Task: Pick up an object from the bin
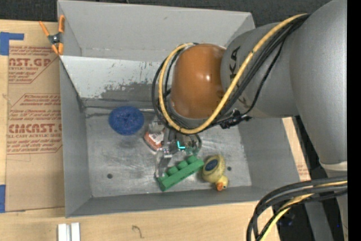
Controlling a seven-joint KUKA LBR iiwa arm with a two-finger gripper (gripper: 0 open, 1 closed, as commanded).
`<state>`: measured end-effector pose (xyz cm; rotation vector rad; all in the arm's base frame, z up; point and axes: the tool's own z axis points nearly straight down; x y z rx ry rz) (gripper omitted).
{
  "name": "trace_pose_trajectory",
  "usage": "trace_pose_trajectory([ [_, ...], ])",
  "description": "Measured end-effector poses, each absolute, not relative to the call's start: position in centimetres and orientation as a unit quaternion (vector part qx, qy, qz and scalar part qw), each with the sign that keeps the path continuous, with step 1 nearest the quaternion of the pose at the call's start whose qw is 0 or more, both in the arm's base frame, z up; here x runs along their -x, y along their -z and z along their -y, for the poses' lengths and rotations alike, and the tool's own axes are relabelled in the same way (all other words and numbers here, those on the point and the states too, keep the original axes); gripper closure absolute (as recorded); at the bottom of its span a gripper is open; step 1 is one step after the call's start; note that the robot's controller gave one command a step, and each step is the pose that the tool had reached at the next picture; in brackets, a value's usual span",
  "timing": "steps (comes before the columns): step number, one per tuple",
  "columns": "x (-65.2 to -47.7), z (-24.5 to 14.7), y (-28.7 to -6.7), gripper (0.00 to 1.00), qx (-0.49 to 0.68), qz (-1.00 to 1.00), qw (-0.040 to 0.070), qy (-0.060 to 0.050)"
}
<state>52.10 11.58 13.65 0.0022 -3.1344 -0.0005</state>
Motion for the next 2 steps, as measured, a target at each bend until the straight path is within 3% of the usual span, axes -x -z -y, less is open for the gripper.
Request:
trace_pose_trajectory([
  [1,-52.3,-11.5,-14.0,0.00,0.000,1.000,0.000,0.001],
  [2,-50.6,-9.6,-12.7,0.00,-0.029,1.000,-0.001,0.001],
])
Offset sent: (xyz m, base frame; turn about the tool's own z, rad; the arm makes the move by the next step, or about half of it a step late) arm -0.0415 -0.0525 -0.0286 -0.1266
